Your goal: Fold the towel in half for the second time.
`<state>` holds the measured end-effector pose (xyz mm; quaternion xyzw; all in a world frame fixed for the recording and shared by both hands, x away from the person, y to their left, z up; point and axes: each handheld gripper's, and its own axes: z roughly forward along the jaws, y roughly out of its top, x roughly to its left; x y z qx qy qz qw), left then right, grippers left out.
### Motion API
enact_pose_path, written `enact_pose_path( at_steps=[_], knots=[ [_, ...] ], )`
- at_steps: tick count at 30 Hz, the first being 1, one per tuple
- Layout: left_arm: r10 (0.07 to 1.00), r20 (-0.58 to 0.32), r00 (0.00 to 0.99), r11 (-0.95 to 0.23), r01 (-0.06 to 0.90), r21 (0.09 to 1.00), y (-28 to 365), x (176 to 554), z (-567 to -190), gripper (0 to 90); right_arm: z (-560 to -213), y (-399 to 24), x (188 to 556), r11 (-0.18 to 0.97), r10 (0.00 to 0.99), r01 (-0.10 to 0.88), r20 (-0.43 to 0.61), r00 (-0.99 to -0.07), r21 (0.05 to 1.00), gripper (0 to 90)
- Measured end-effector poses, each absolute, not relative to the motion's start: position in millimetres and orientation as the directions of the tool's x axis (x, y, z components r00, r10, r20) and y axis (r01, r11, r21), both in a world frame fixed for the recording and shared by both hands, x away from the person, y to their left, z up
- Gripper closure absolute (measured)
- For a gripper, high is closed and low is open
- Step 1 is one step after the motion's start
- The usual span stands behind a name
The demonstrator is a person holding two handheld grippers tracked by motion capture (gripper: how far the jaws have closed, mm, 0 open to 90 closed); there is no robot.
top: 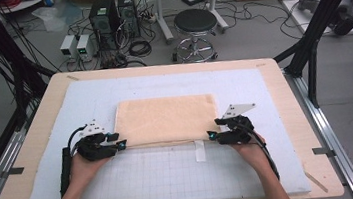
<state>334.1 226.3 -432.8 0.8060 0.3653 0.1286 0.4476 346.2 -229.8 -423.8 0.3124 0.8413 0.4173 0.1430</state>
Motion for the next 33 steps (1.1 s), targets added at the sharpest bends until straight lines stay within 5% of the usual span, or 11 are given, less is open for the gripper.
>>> enact_pose_path(
  at_steps=[10,33],
  knots=[
    [0.699,-0.140,0.702,-0.301,0.465,0.833,228,328,-420,25.9,-412,-229,339,0.418,0.662,0.392,0.021,-0.749,0.819,22.1],
    [0.708,-0.124,0.695,-0.291,0.447,0.846,239,312,-411,12.9,-402,-236,318,0.412,0.673,0.360,-0.014,-0.739,0.837,16.0]
  ],
)
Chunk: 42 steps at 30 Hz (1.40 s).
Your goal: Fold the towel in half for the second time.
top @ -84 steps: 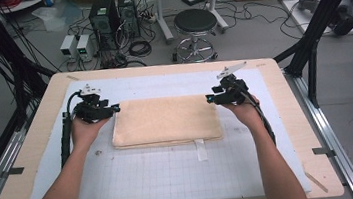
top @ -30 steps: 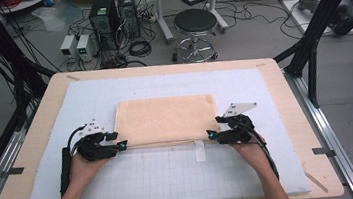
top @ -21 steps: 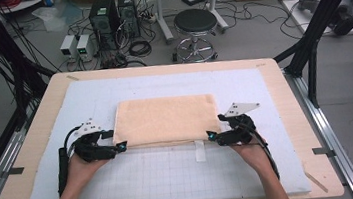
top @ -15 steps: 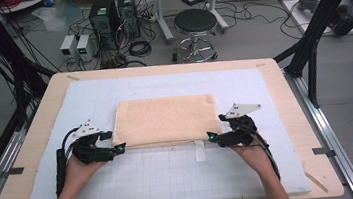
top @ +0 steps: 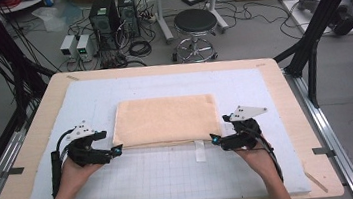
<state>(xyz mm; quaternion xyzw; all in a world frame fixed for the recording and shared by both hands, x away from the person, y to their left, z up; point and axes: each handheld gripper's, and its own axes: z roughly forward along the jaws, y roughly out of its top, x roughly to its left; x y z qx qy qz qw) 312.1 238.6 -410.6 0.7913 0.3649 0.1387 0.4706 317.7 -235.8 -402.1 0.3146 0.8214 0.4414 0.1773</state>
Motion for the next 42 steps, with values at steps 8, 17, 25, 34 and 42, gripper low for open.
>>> enact_pose_path(
  at_steps=[8,17,25,34,42],
  knots=[
    [0.706,-0.121,0.697,-0.286,0.438,0.852,239,304,-408,9.7,-400,-235,312,0.410,0.674,0.347,-0.024,-0.738,0.843,14.4],
    [0.702,-0.110,0.704,-0.291,0.425,0.857,239,295,-406,6.8,-399,-237,305,0.415,0.673,0.336,-0.037,-0.739,0.846,13.3],
    [0.708,-0.103,0.698,-0.286,0.418,0.862,243,287,-405,6.6,-399,-238,296,0.415,0.676,0.331,-0.043,-0.736,0.847,12.7],
    [0.713,-0.095,0.694,-0.289,0.414,0.863,247,276,-404,6.6,-398,-244,287,0.405,0.683,0.330,-0.041,-0.730,0.853,12.6],
    [0.718,-0.075,0.692,-0.298,0.403,0.865,252,262,-404,6.6,-398,-251,277,0.402,0.687,0.331,-0.042,-0.726,0.854,12.6]
  ],
)
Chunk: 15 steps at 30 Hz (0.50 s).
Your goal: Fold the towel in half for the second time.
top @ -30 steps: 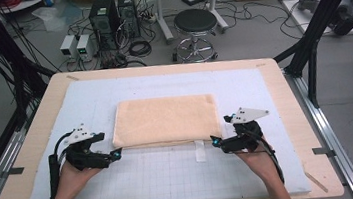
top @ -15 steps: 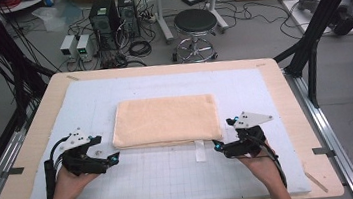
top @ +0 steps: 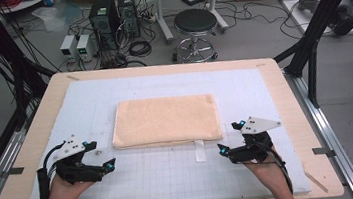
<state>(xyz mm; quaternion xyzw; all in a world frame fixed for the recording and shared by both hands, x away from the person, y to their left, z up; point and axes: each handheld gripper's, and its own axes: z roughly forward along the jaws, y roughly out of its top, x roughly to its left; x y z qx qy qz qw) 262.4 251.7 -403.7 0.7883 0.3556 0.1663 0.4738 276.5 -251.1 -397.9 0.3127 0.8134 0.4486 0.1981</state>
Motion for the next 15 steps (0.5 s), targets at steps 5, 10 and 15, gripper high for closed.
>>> enact_pose_path(
  at_steps=[5,10,15],
  knots=[
    [0.721,-0.060,0.690,-0.307,0.396,0.865,254,253,-405,6.6,-399,-256,270,0.394,0.693,0.332,-0.039,-0.720,0.857,12.6],
    [0.722,-0.050,0.690,-0.315,0.392,0.865,258,247,-406,6.6,-400,-261,265,0.388,0.699,0.340,-0.033,-0.715,0.857,12.5],
    [0.723,-0.047,0.689,-0.312,0.387,0.868,261,241,-406,6.6,-400,-265,259,0.383,0.703,0.342,-0.030,-0.711,0.858,12.5]
  ],
)
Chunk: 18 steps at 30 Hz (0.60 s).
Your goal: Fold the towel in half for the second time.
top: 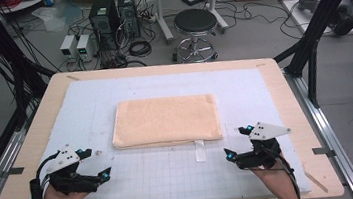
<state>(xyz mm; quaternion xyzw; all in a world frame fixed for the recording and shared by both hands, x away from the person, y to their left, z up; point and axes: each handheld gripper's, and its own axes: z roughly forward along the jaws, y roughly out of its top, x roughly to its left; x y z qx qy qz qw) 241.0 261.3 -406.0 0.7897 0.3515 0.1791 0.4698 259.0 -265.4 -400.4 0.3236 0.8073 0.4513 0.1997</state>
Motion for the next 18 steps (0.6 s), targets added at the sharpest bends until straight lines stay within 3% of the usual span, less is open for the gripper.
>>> enact_pose_path(
  at_steps=[18],
  knots=[
    [0.739,-0.033,0.673,-0.308,0.381,0.872,274,220,-408,6.6,-406,-276,239,0.381,0.706,0.353,-0.022,-0.708,0.854,12.5]
  ],
)
